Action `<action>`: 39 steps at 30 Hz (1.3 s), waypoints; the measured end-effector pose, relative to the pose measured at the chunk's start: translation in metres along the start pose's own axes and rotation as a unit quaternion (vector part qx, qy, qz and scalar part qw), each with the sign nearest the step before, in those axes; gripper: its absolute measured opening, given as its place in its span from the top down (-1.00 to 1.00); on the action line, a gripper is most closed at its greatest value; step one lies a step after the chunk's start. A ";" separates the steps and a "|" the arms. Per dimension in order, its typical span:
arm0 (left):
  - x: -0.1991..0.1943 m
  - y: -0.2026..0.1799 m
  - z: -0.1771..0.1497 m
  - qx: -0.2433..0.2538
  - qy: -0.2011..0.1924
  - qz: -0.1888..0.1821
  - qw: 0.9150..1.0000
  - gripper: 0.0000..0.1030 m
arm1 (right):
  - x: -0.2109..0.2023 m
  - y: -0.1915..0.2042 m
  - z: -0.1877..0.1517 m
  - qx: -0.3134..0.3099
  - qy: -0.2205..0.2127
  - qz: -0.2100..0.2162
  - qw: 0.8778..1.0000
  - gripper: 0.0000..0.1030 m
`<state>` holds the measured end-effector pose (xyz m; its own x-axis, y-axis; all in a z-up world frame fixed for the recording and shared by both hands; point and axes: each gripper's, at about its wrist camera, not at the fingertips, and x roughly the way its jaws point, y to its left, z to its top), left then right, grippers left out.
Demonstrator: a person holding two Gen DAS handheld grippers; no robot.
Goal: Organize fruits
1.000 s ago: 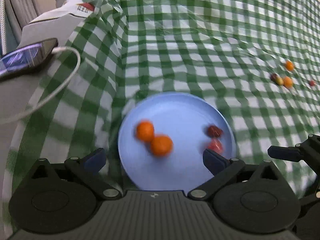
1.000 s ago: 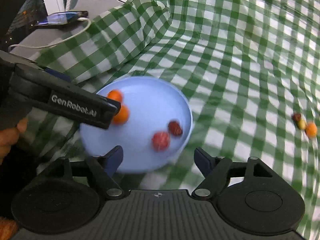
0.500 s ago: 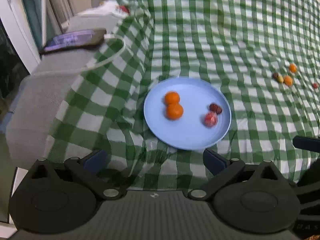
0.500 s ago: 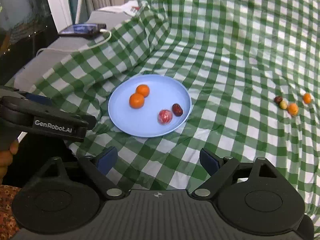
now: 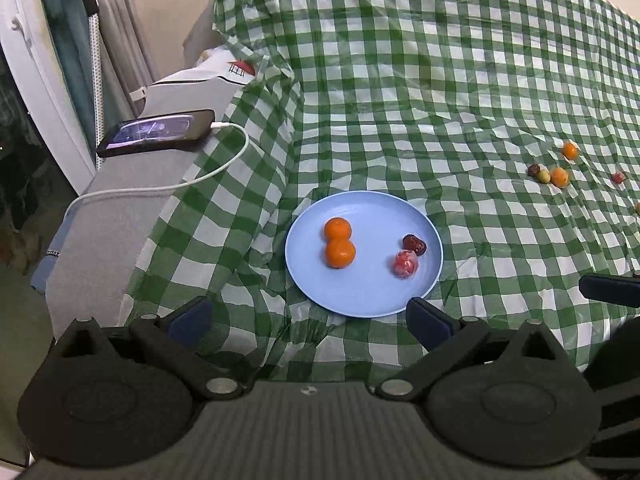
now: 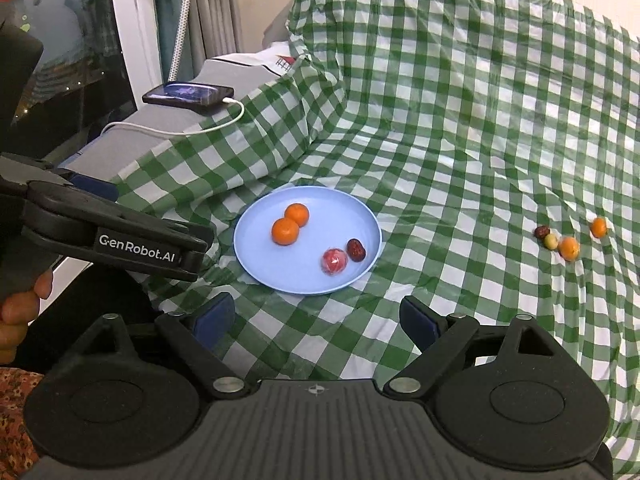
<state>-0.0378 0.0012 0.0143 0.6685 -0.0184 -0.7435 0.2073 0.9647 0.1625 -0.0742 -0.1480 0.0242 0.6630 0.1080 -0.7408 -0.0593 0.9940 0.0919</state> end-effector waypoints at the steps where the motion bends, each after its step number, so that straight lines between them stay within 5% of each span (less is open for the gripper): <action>1: -0.001 -0.001 0.000 0.000 0.000 0.000 1.000 -0.99 | -0.001 0.000 0.000 0.001 -0.001 -0.001 1.000 -0.76; 39: 0.011 -0.004 -0.004 0.017 0.009 -0.011 1.000 -0.99 | 0.011 -0.006 -0.005 0.018 0.014 -0.006 1.000 -0.76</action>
<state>-0.0343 -0.0015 0.0027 0.6505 -0.0337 -0.7587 0.2458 0.9546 0.1684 -0.0708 -0.1522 0.0123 0.6421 0.0961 -0.7605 -0.0233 0.9941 0.1059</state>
